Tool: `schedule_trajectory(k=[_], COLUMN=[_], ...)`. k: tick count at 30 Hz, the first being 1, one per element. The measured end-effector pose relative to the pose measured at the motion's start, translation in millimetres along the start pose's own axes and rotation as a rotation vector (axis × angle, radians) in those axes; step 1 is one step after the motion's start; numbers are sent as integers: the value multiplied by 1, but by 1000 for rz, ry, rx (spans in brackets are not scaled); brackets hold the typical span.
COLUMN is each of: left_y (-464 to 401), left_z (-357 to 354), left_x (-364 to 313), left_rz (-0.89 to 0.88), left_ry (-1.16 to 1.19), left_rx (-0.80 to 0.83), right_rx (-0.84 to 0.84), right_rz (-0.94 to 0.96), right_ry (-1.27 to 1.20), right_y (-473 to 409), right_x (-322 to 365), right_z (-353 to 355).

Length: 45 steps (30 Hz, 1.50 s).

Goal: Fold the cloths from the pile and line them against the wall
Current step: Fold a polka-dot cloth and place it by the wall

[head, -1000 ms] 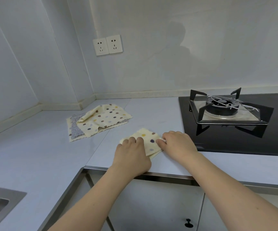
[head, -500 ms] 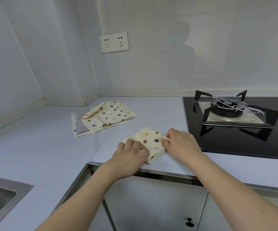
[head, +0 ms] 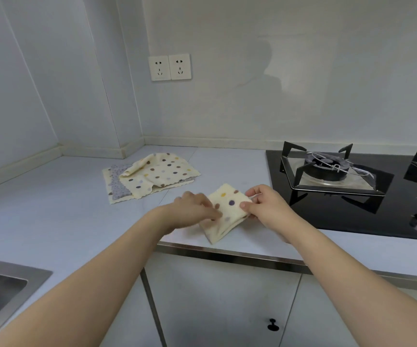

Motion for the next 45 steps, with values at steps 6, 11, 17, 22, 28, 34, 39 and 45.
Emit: schedule_trajectory(k=[6, 11, 17, 22, 28, 34, 39, 45], left_y=[-42, -68, -153, -208, -214, -188, -169, -146], left_z=[12, -16, -10, 1, 56, 84, 67, -15], left_x=[-30, -67, -73, -88, -125, -195, -266, -366], left_rz=[69, 68, 60, 8, 91, 140, 171, 279], left_ry=[391, 701, 733, 528, 353, 535, 784, 944], left_rx=[-24, 95, -107, -225, -295, -141, 18, 137], right_rx=[59, 94, 20, 95, 67, -7, -224, -357], right_rz=[97, 93, 102, 83, -7, -145, -315, -428], right_ry=[-125, -246, 181, 589, 552, 371, -21, -226], right_y=[-8, -33, -113, -175, -196, -176, -161, -147], right_x=[41, 52, 35, 38, 95, 149, 150, 106], right_z=[24, 41, 59, 53, 91, 157, 235, 340])
Point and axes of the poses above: each hand's wrist, its own y-axis away from the middle knuckle, its own z-axis out of the back of the hand, x = y × z, the point moved 9 cm from there along -y, towards the middle knuckle, and after that the axes turned 13 degrees about -x, right-handed, at the moved point
